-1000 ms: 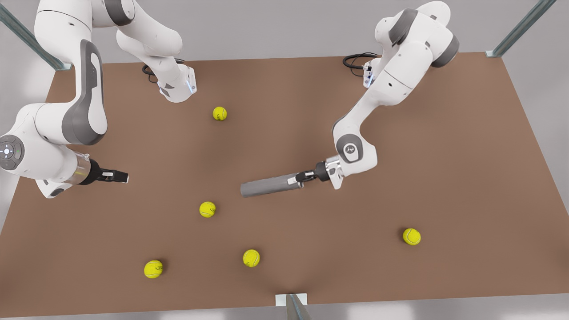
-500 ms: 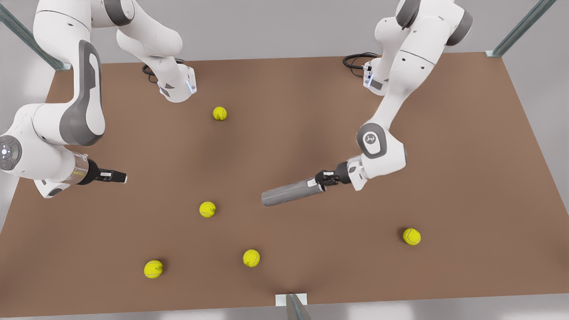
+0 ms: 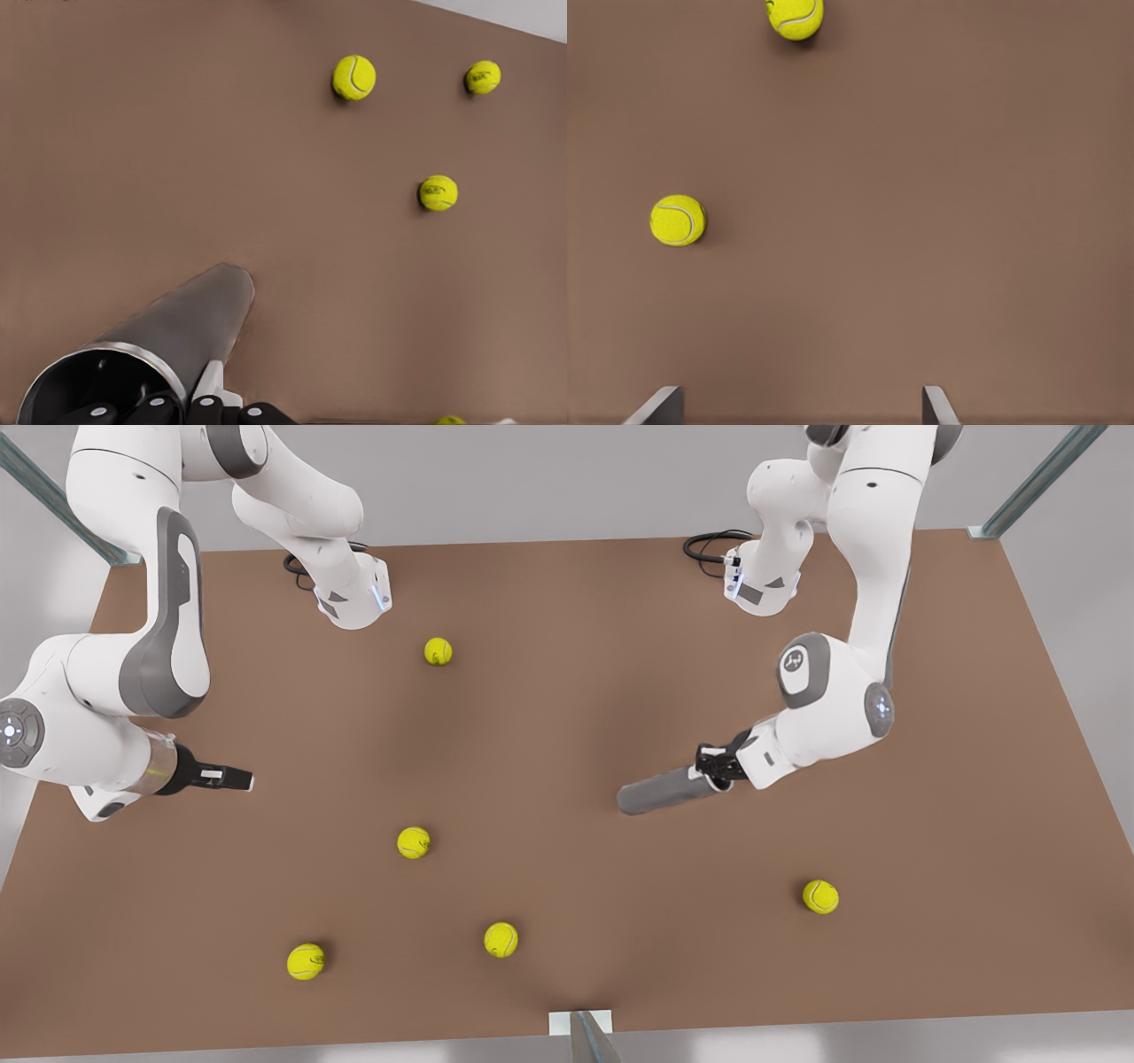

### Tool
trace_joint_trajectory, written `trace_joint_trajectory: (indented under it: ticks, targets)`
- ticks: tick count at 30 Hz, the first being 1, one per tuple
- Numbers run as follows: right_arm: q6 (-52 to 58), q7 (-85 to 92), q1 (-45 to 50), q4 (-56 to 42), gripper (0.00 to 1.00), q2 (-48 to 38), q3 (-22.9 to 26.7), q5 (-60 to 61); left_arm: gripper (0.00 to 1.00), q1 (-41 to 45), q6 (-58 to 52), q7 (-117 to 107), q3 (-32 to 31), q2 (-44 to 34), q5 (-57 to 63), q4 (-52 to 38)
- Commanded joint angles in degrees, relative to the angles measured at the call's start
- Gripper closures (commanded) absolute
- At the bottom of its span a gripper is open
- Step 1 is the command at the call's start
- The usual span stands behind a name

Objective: Put the tennis tube upright

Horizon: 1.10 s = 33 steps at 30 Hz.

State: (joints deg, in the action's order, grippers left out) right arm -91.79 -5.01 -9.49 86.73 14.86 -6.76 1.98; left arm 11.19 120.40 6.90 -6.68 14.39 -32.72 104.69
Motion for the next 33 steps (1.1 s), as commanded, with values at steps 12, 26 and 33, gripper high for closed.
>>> trace_joint_trajectory:
  ticks: [12,26,33]
  targets:
    - [0.7,0.0,0.0,-0.1,0.0,0.0,0.0,0.0,0.79,0.0,-11.1,-24.0,4.1,-2.2,24.0,-0.1]
    - [0.7,-0.2,0.1,-0.2,0.0,0.0,0.0,0.0,0.79,0.0,-13.1,-24.7,4.0,1.8,33.5,-3.0]
    - [0.7,0.2,0.9,-5.4,0.0,-0.9,-1.0,-3.7,0.0,0.0,-13.1,-24.0,4.0,2.1,33.2,-3.6]
